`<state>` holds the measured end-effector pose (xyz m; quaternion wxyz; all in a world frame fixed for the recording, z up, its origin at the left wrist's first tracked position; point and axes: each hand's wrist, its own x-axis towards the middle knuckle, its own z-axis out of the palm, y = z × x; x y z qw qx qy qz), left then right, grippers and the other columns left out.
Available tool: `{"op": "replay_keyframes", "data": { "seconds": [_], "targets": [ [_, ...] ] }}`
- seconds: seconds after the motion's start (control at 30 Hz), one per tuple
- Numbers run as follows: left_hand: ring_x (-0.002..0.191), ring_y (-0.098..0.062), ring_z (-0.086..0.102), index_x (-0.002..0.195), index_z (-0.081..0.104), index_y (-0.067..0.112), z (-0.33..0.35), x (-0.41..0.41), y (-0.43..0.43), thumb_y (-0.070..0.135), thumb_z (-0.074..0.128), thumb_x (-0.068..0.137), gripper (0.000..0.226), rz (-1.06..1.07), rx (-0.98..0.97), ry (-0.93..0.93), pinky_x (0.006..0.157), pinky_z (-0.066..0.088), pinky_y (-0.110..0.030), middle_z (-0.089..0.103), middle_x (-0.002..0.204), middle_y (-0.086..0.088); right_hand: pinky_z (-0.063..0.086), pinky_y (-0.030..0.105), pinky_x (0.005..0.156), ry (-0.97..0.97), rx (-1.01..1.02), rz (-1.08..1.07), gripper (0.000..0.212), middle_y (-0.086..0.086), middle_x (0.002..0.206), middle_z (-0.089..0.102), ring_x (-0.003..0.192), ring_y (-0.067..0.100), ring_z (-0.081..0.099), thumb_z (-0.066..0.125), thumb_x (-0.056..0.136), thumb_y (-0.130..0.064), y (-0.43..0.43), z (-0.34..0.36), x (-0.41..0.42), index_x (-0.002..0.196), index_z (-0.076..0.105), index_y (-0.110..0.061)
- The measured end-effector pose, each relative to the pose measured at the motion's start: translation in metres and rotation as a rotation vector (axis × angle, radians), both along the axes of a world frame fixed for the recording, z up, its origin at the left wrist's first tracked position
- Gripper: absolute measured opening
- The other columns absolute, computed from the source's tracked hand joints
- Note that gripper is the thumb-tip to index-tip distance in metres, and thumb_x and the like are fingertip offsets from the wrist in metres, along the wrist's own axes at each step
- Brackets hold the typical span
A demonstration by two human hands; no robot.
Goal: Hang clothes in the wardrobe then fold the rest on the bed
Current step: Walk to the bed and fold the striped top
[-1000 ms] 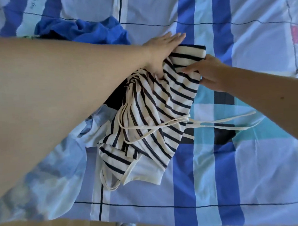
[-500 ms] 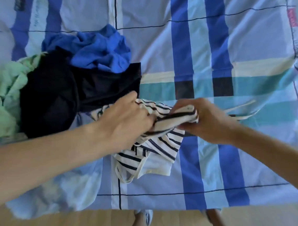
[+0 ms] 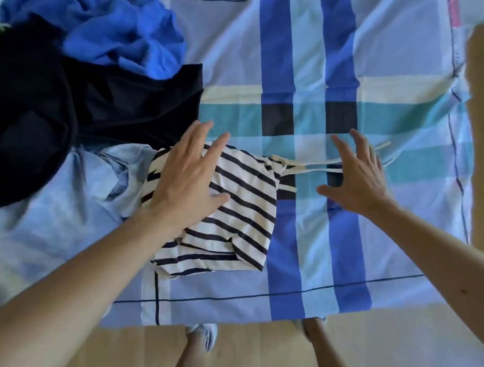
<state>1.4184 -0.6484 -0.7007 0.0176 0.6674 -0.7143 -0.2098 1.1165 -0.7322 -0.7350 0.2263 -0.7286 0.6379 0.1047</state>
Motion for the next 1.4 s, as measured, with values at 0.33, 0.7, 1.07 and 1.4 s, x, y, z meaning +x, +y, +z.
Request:
{"op": "replay_keyframes", "data": {
  "seconds": [0.33,0.7,1.07,1.4],
  "targets": [
    [0.147,-0.031,0.026,0.152,0.034,0.016,-0.013,-0.028,-0.04,0.043,0.076,0.078,0.09,-0.264,0.14,-0.171,0.123,0.008,-0.048,0.035,0.153,-0.011,0.05,0.043,0.074,0.025,0.12,-0.013,0.022,0.015,0.083,0.067,0.085,0.042,0.062,0.051,0.094,-0.025,-0.01,0.03,-0.008,0.077,0.057,-0.01],
    [0.067,-0.015,0.062,0.104,0.07,0.01,0.046,-0.025,0.023,0.017,0.061,0.098,0.013,0.852,0.679,1.022,0.061,0.05,-0.021,0.07,0.076,-0.002,0.047,0.045,0.093,-0.645,0.651,0.205,0.022,0.006,0.115,0.064,0.104,0.023,0.059,0.049,0.102,-0.022,0.091,0.117,0.137,0.112,0.062,-0.008],
    [0.093,-0.035,0.059,0.1,0.061,0.011,-0.015,0.035,0.057,0.015,0.044,0.101,0.018,0.607,0.013,0.073,0.073,0.048,-0.045,0.063,0.098,-0.01,0.042,0.034,0.1,-0.523,0.262,-0.476,0.071,0.0,0.137,0.04,0.119,0.012,0.047,0.071,0.089,-0.035,0.063,0.034,0.07,0.149,0.034,-0.026],
    [0.128,-0.015,0.051,0.145,0.039,0.019,-0.022,-0.014,0.071,0.057,0.051,0.096,0.062,1.013,0.227,0.53,0.101,0.037,-0.026,0.055,0.137,0.006,0.051,0.039,0.104,-0.964,0.647,-0.743,0.067,-0.008,0.118,0.068,0.11,0.007,0.065,0.076,0.076,-0.059,0.08,-0.006,0.135,0.128,0.043,-0.03]
  ]
}}
